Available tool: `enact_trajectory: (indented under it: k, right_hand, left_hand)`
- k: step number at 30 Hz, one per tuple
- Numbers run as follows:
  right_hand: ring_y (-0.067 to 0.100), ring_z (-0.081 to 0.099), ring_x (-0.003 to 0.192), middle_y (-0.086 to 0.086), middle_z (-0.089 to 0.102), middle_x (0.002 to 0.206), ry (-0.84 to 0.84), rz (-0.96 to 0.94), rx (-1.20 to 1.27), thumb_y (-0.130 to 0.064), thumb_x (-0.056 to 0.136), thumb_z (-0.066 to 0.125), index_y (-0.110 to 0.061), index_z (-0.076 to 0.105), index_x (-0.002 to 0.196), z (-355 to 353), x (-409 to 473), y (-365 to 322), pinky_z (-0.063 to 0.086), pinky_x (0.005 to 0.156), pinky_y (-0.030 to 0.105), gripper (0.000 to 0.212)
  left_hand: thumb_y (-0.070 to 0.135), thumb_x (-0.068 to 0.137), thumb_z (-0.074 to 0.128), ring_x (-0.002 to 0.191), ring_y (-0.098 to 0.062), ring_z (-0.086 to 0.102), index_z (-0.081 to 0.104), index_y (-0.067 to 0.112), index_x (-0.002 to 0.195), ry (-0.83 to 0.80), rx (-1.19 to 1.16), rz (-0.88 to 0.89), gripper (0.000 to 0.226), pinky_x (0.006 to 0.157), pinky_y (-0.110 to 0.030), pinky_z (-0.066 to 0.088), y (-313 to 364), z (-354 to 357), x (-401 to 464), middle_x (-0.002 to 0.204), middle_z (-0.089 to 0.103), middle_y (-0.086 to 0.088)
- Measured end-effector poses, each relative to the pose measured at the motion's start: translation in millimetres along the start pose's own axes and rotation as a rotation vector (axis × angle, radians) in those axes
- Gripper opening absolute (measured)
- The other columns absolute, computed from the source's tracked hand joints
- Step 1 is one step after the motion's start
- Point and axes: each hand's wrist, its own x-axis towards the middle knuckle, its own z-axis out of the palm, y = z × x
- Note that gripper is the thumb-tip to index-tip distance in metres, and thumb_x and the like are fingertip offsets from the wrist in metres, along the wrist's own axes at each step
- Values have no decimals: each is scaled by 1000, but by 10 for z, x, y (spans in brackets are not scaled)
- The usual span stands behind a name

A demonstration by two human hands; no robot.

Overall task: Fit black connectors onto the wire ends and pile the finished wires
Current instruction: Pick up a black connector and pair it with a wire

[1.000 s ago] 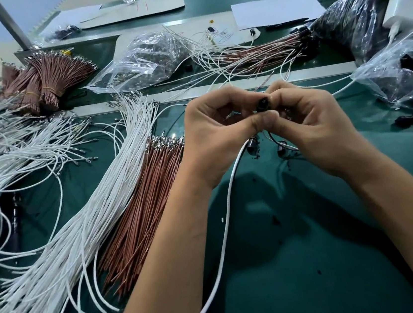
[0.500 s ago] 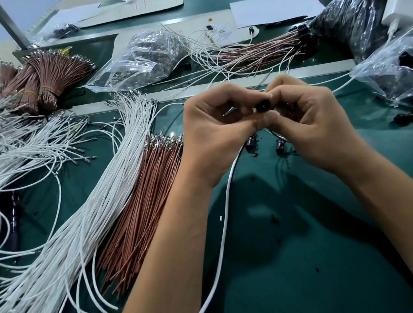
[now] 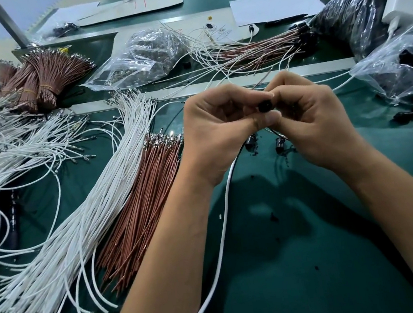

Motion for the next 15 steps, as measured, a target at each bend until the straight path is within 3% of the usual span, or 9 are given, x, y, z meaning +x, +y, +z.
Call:
enact_trajectory:
  k: [7, 10, 13, 15]
  right_hand:
    - [41, 51, 74, 17, 57, 90, 18, -28, -3, -6, 92, 73, 7, 71, 90, 11, -5, 66, 39, 60, 54, 13]
    - [39, 50, 72, 11, 57, 89, 1, -40, -2, -3, 91, 73, -5, 73, 89, 23, -9, 73, 38, 59, 51, 4]
    - [19, 54, 74, 1, 56, 88, 10, -73, 50, 0, 90, 74, -31, 70, 91, 35, -3, 66, 41, 62, 33, 31]
    - [11, 53, 77, 0, 56, 88, 12, -81, 64, -1, 91, 74, -40, 68, 94, 39, -2, 55, 41, 66, 23, 39]
  left_hand:
    - [-23, 66, 78, 72, -14, 68, 73, 0, 92, 4, -9, -10, 34, 70, -25, 56, -19, -5, -2, 76, 72, -4]
    - [-21, 66, 78, 72, -14, 69, 73, 4, 85, -1, -3, -18, 32, 71, -25, 56, -23, -3, -4, 76, 73, -3]
    - [-21, 66, 78, 72, -14, 69, 73, 4, 82, 9, -5, -27, 31, 71, -25, 57, -27, 6, -7, 76, 73, -2]
    - [-21, 66, 79, 72, -15, 69, 73, 4, 80, 21, -6, -32, 29, 72, -26, 57, -32, 14, -9, 76, 73, -3]
